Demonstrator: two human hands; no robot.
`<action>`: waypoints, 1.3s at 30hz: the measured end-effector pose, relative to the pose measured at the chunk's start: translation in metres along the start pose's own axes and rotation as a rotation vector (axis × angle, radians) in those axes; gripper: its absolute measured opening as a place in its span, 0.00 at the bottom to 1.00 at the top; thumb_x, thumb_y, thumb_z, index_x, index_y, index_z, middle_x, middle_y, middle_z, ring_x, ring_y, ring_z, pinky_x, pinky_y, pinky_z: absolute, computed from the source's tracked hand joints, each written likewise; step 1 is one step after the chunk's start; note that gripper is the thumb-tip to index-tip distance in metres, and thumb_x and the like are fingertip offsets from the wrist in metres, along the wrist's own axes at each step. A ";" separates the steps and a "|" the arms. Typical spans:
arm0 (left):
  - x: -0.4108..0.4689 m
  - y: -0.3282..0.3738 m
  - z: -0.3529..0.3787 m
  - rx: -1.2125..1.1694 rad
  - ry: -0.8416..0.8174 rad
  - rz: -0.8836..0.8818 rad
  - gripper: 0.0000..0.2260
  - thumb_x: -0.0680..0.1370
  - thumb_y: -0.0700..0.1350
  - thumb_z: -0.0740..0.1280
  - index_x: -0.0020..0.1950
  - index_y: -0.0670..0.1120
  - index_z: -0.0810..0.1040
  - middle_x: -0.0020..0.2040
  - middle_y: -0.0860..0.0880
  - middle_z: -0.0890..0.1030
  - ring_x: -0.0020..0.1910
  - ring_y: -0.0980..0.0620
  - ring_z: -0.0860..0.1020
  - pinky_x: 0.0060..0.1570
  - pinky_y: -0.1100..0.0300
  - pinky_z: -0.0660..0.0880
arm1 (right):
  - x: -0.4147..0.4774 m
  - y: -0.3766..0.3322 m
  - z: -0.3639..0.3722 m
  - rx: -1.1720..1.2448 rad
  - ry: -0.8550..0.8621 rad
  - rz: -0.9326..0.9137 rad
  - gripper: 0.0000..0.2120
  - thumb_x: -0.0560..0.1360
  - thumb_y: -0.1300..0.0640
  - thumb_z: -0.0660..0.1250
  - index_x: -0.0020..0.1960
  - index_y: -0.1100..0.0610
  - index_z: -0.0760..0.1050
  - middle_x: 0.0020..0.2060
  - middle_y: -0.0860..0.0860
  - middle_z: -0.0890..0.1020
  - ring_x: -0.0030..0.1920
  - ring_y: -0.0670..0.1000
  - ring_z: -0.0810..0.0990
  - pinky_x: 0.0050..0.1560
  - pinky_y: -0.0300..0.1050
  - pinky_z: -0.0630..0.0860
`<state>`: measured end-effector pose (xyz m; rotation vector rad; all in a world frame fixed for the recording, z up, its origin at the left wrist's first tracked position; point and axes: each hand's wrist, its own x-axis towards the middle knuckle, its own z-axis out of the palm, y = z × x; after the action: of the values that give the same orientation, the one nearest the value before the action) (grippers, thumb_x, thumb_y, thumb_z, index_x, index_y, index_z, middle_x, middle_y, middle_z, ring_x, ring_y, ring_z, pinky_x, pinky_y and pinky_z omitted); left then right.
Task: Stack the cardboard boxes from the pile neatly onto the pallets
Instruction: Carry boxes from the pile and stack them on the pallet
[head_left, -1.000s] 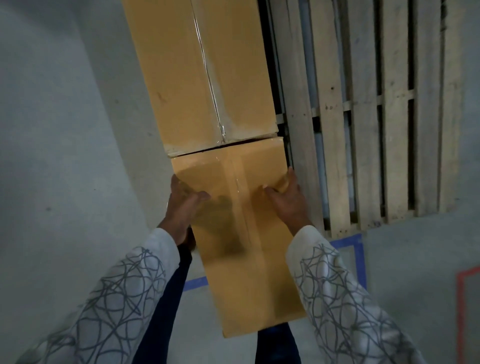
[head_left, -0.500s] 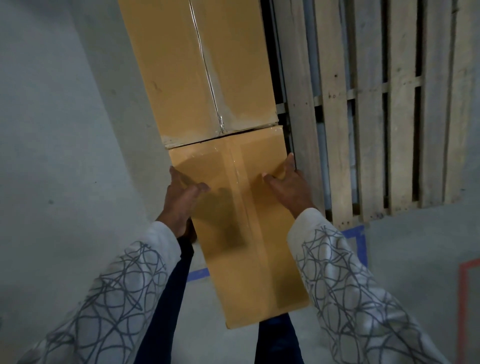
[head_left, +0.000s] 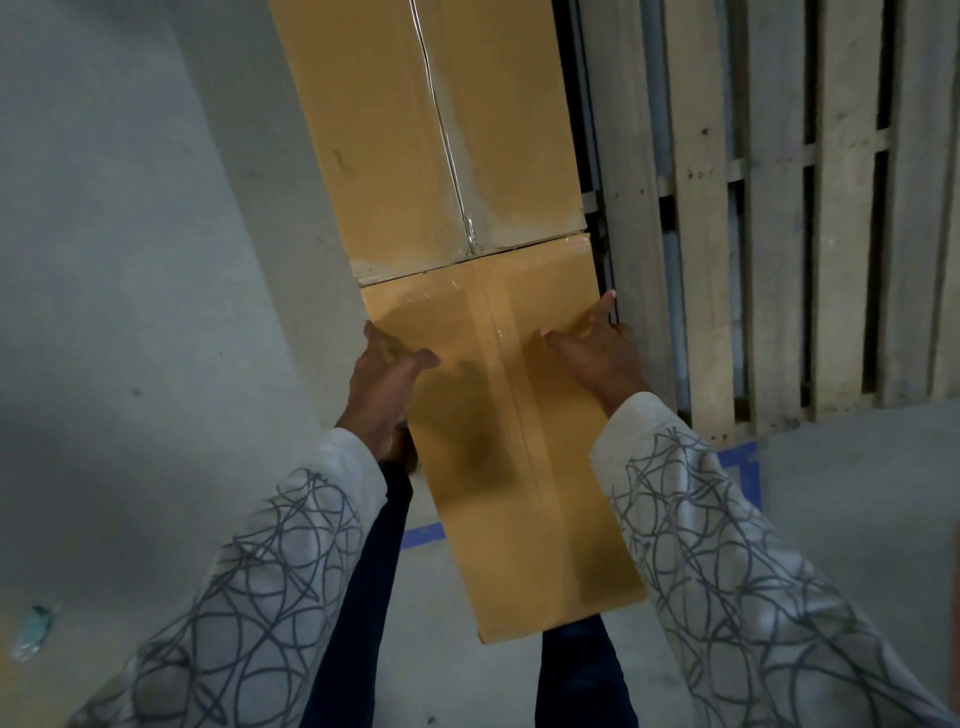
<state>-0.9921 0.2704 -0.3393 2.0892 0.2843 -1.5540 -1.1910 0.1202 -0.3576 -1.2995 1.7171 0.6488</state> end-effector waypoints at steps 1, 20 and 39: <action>0.002 -0.001 0.000 0.022 0.006 -0.007 0.46 0.69 0.53 0.77 0.82 0.59 0.55 0.73 0.48 0.72 0.62 0.44 0.76 0.48 0.47 0.83 | 0.000 -0.002 -0.001 -0.001 -0.002 0.001 0.52 0.76 0.35 0.68 0.83 0.46 0.34 0.82 0.61 0.53 0.79 0.69 0.57 0.76 0.68 0.60; 0.011 0.006 0.005 0.538 0.130 0.364 0.48 0.78 0.52 0.72 0.84 0.55 0.40 0.85 0.50 0.45 0.81 0.40 0.58 0.75 0.45 0.63 | -0.005 -0.034 -0.002 -0.332 0.153 -0.412 0.44 0.81 0.42 0.63 0.83 0.48 0.36 0.82 0.42 0.36 0.78 0.64 0.60 0.70 0.75 0.66; 0.020 0.004 -0.002 0.733 0.003 0.398 0.55 0.76 0.53 0.74 0.80 0.59 0.28 0.80 0.50 0.25 0.80 0.33 0.57 0.71 0.38 0.67 | 0.007 -0.067 -0.018 -0.493 0.131 -0.267 0.48 0.78 0.48 0.68 0.84 0.55 0.39 0.83 0.47 0.39 0.74 0.61 0.70 0.71 0.65 0.69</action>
<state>-0.9824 0.2655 -0.3571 2.4562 -0.7710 -1.5340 -1.1343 0.0810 -0.3492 -1.9128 1.4941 0.8765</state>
